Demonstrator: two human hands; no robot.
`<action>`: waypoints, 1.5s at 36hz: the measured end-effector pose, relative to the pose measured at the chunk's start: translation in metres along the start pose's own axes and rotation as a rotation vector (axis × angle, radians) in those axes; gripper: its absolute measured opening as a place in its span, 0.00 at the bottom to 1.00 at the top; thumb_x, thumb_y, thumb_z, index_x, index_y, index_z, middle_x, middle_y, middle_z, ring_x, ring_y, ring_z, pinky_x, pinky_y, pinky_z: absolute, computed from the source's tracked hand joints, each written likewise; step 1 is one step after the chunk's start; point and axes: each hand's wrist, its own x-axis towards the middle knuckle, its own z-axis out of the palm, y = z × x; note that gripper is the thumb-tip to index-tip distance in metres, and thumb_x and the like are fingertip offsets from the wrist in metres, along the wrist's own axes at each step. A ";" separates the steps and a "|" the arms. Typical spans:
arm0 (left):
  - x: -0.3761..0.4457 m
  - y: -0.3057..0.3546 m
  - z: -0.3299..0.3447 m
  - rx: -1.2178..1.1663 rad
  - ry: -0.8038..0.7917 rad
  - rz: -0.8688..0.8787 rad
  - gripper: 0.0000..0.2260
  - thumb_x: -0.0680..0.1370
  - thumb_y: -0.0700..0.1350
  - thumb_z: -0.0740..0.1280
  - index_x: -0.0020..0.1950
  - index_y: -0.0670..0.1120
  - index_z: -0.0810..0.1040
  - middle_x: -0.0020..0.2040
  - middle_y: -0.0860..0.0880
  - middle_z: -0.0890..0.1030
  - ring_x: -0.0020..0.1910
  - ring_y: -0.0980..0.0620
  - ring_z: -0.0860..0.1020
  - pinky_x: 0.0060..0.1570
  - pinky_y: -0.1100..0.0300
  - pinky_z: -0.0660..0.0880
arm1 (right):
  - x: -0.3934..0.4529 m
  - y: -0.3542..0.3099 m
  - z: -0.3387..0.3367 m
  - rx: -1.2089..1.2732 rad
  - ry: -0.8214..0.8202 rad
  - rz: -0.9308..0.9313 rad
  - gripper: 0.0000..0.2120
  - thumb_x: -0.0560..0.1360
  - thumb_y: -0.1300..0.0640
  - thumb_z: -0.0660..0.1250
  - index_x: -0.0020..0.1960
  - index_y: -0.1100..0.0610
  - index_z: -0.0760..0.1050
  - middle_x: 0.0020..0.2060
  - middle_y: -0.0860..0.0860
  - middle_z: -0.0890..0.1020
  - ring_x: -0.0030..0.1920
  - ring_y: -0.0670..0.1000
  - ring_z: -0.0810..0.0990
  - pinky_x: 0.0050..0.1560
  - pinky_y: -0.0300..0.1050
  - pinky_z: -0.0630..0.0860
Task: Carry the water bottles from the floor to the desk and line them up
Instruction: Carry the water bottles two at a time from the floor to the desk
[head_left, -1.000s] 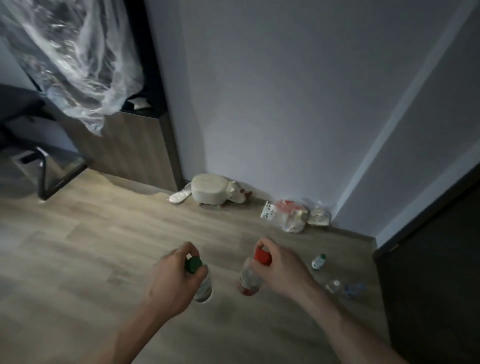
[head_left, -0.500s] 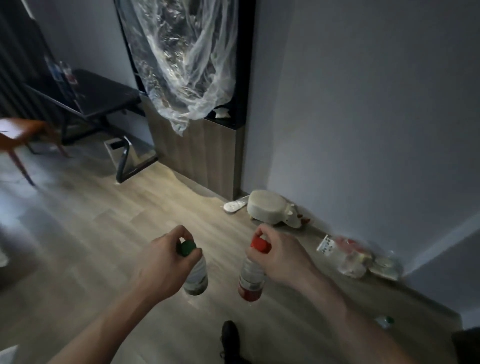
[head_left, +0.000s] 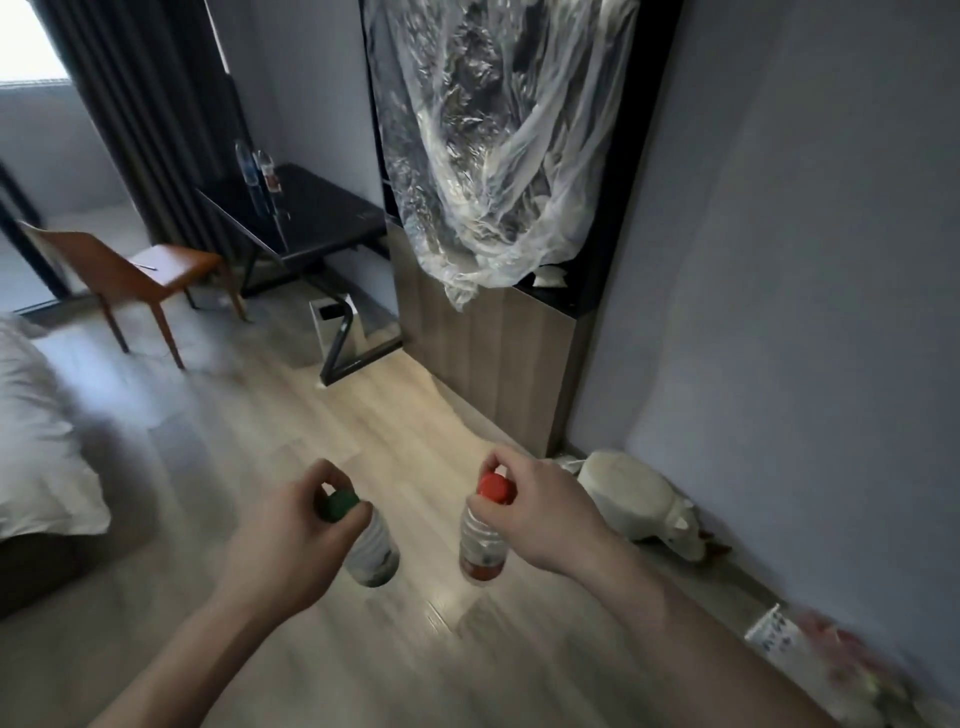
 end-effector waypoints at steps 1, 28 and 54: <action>0.009 -0.004 -0.003 -0.011 0.014 -0.011 0.08 0.74 0.55 0.72 0.45 0.55 0.74 0.34 0.53 0.79 0.29 0.52 0.78 0.31 0.50 0.78 | 0.014 -0.004 0.002 -0.017 -0.001 -0.008 0.12 0.73 0.40 0.67 0.48 0.47 0.71 0.38 0.46 0.81 0.42 0.50 0.79 0.42 0.50 0.75; 0.333 -0.198 -0.138 0.010 0.086 -0.048 0.09 0.73 0.56 0.71 0.44 0.56 0.74 0.35 0.56 0.80 0.34 0.57 0.78 0.34 0.56 0.77 | 0.364 -0.204 0.124 0.002 -0.038 -0.056 0.10 0.72 0.41 0.69 0.45 0.45 0.73 0.34 0.45 0.80 0.35 0.46 0.79 0.34 0.43 0.73; 0.715 -0.334 -0.213 0.019 0.188 -0.146 0.09 0.72 0.56 0.73 0.43 0.57 0.75 0.32 0.54 0.78 0.30 0.55 0.76 0.30 0.57 0.75 | 0.785 -0.323 0.199 -0.044 -0.171 -0.196 0.11 0.74 0.41 0.68 0.47 0.46 0.71 0.38 0.47 0.81 0.40 0.48 0.79 0.39 0.48 0.77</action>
